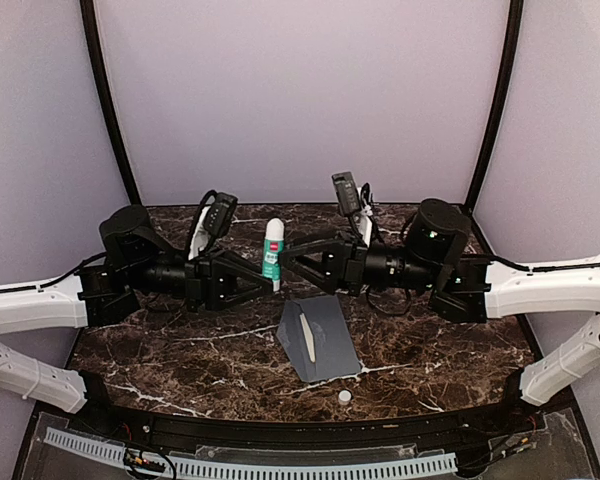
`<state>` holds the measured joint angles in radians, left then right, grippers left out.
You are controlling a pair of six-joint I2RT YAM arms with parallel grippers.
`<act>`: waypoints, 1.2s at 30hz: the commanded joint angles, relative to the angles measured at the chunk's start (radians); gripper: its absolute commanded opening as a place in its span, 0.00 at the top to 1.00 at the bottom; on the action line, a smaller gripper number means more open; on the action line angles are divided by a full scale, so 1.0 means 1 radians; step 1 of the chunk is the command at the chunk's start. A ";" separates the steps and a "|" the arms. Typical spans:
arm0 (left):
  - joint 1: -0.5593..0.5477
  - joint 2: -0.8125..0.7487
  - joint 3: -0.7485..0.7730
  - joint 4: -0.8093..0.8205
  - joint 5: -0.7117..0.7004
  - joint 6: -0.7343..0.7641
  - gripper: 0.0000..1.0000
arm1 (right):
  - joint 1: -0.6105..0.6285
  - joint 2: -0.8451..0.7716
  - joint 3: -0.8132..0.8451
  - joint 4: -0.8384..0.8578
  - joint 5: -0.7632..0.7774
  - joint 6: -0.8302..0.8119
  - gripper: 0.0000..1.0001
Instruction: Place the letter into the envelope and seal it
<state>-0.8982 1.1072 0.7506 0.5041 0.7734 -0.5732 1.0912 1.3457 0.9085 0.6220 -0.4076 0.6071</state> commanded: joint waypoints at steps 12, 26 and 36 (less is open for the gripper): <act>0.004 0.024 0.022 0.026 0.023 0.001 1.00 | 0.034 0.061 0.053 0.108 -0.099 -0.006 0.90; -0.005 0.027 0.086 -0.403 -0.665 0.184 1.00 | 0.126 0.188 0.312 -0.487 0.506 -0.066 1.00; -0.017 0.046 0.078 -0.378 -0.591 0.178 0.82 | 0.140 0.213 0.361 -0.575 0.643 -0.027 1.00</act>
<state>-0.9184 1.1744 0.8215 0.0799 0.1589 -0.4107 1.1942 1.5970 1.2617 0.0463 0.2249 0.5713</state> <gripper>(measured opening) 0.210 0.184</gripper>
